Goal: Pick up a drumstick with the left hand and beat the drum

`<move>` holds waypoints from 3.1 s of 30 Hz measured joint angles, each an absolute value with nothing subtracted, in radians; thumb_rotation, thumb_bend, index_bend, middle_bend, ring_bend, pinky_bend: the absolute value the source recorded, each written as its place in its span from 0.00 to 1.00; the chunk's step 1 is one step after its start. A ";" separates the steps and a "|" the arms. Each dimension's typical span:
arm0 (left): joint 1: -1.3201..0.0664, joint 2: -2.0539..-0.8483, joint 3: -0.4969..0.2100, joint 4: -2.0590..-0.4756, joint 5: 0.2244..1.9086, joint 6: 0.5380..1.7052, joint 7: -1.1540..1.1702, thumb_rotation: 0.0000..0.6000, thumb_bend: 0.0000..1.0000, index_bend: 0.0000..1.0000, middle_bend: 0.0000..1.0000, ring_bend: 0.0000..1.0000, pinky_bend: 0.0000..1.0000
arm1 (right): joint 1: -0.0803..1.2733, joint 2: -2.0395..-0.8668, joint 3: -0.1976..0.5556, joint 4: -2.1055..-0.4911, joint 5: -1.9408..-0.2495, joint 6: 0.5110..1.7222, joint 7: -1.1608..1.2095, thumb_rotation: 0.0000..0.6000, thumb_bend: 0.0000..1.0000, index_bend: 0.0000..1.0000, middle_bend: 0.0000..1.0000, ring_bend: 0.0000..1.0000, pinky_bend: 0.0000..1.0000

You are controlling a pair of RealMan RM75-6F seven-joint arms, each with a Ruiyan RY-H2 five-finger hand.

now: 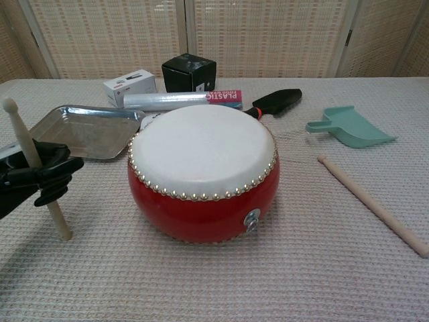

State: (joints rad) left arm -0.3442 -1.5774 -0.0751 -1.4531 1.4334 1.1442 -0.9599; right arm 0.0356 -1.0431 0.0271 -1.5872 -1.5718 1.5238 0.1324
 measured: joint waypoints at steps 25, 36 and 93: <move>-0.328 -1.682 -0.032 -1.311 1.445 1.131 -0.955 0.69 0.21 0.86 0.88 0.84 0.89 | 0.036 -1.042 0.027 -1.597 -1.567 1.518 0.124 1.00 0.18 0.00 0.10 0.00 0.03; -0.333 -1.705 -0.050 -1.291 1.432 1.123 -0.940 0.92 0.22 0.98 0.99 0.94 0.97 | 0.034 -1.041 0.027 -1.595 -1.570 1.523 0.127 1.00 0.18 0.00 0.10 0.00 0.03; -0.507 -1.490 -0.201 -1.447 1.496 1.199 0.216 1.00 0.68 1.00 1.00 1.00 1.00 | 0.079 -1.021 0.065 -1.586 -1.596 1.532 0.132 1.00 0.18 0.00 0.10 0.00 0.03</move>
State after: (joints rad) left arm -0.5066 -1.4901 -0.2009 -1.4469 1.4957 1.1992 0.2161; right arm 0.0788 -1.0210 0.0649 -1.5862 -1.5964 1.5318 0.1324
